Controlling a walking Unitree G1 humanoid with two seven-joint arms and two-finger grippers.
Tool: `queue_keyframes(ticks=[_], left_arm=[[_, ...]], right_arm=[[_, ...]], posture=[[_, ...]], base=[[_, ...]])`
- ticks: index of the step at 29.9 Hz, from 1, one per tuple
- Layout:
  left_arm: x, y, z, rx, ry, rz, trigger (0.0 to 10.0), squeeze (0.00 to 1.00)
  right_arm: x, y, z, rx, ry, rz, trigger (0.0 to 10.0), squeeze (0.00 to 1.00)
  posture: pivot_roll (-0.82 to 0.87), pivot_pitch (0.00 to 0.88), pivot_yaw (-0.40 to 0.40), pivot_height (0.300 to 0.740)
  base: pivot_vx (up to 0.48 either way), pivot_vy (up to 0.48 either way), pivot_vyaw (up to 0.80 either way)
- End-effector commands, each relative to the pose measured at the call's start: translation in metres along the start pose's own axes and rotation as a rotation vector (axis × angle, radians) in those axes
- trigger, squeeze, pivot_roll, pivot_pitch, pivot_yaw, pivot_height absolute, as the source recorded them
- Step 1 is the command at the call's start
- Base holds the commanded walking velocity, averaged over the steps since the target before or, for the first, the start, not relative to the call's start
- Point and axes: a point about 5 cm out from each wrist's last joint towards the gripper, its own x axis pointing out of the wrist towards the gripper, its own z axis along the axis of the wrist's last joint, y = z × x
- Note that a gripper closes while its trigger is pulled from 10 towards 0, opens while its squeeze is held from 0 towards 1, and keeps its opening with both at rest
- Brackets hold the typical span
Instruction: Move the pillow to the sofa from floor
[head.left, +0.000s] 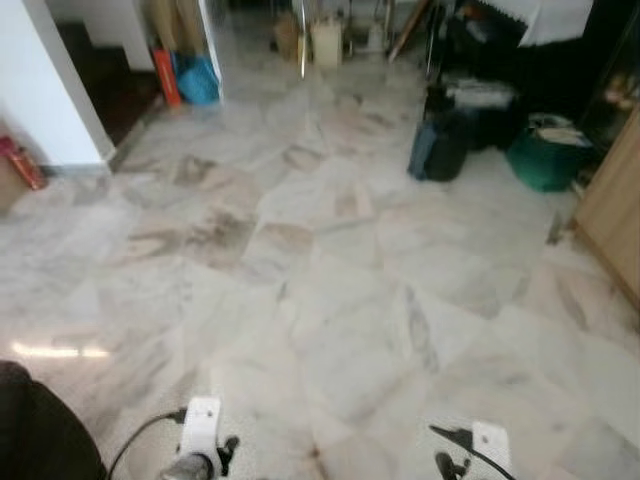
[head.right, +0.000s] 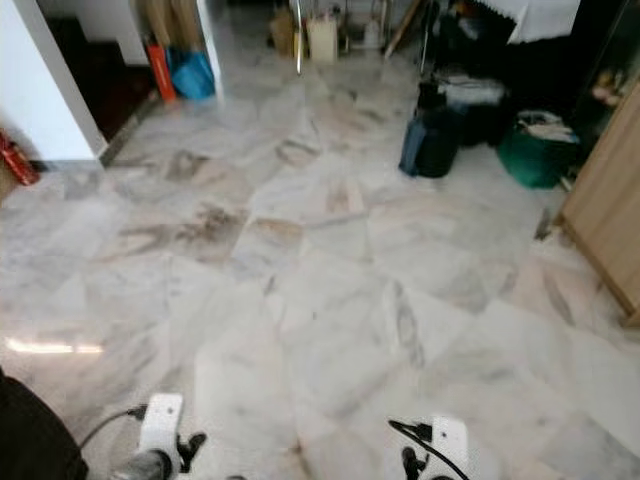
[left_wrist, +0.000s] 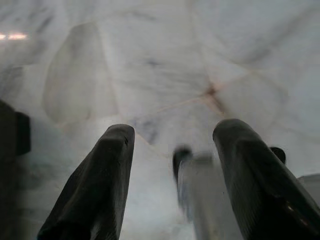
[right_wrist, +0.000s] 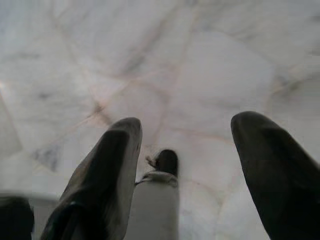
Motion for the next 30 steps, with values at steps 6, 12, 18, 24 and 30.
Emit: queue_keyframes(ticks=[6, 12, 18, 24, 30], left_arm=[[0.001, 0.007, 0.005, -0.001, 0.003, 0.014, 10.0, 0.0], [0.001, 0.006, 0.007, 0.011, 0.009, 0.005, 10.0, 0.0], [0.002, 0.007, 0.013, 0.018, 0.0, 0.005, 10.0, 0.0], [0.003, 0.009, 0.016, 0.024, -0.008, 0.004, 10.0, 0.0], [0.003, 0.01, 0.016, 0.029, -0.001, 0.009, 10.0, 0.0]], right_arm=[[0.001, 0.005, 0.003, -0.016, 0.002, 0.018, 10.0, 0.0], [0.001, 0.003, 0.005, -0.011, -0.002, 0.009, 10.0, 0.0], [0.002, 0.004, 0.006, -0.01, -0.002, 0.008, 10.0, 0.0], [0.003, 0.006, 0.009, -0.004, -0.01, 0.01, 10.0, 0.0], [0.003, 0.006, 0.008, -0.009, -0.005, 0.008, 10.0, 0.0]], posture=[[0.04, 0.0, -0.014, 0.74], [0.03, 0.0, -0.014, 0.74], [0.04, 0.0, -0.017, 0.74], [0.04, 0.0, -0.012, 0.74], [0.05, 0.0, -0.015, 0.74]], base=[[-0.337, 0.0, 0.0], [-0.337, 0.0, 0.0], [-0.339, 0.0, 0.0], [-0.346, 0.0, 0.0], [-0.333, 0.0, 0.0]])
